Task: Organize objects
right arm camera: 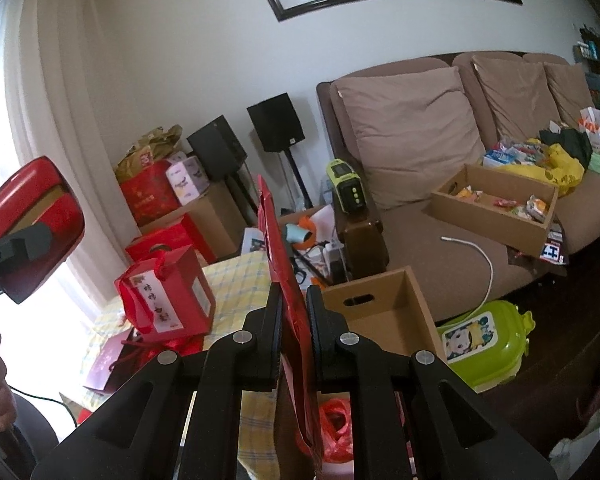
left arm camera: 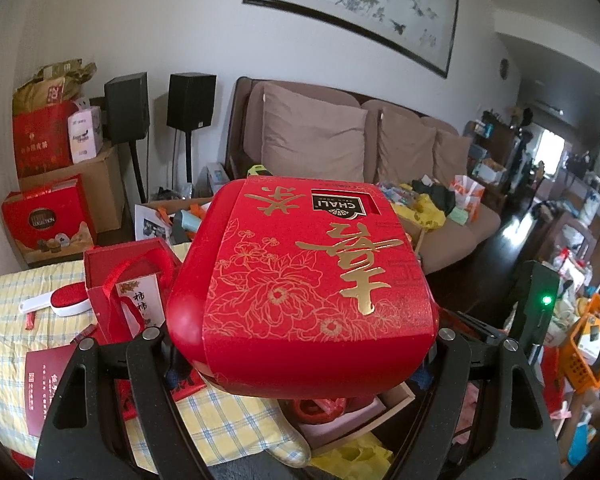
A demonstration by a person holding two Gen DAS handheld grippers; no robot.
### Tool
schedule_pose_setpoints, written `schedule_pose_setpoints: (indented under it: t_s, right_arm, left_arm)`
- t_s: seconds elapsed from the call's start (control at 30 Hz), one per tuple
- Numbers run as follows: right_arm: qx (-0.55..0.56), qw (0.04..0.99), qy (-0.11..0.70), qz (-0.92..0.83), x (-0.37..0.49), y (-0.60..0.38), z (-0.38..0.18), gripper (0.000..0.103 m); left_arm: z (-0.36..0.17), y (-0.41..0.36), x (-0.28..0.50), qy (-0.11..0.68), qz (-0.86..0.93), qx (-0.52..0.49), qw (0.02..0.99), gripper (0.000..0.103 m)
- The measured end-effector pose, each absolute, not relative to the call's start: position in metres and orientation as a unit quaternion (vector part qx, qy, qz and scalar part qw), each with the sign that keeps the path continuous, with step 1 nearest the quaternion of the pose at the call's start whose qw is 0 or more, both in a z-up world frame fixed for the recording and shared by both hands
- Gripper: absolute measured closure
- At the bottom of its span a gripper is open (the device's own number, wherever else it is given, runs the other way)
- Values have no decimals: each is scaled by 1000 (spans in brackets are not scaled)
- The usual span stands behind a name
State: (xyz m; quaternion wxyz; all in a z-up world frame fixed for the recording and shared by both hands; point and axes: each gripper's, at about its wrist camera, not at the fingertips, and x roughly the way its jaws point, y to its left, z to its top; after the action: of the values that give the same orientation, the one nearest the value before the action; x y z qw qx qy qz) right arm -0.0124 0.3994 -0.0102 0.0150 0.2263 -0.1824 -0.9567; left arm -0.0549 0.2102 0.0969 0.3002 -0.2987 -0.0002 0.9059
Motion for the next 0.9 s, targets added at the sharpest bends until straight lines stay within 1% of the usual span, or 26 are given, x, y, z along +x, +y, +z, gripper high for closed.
schedule_pose_setpoints:
  t_s: [0.43, 0.9]
  right_arm:
    - [233, 15, -183, -955, -16, 400, -15, 93]
    - [241, 11, -187, -952, -20, 403, -22, 93]
  left_arm:
    - [91, 210, -58, -5, 904, -310, 295, 24]
    - [69, 214, -71, -1, 900, -334, 280, 24]
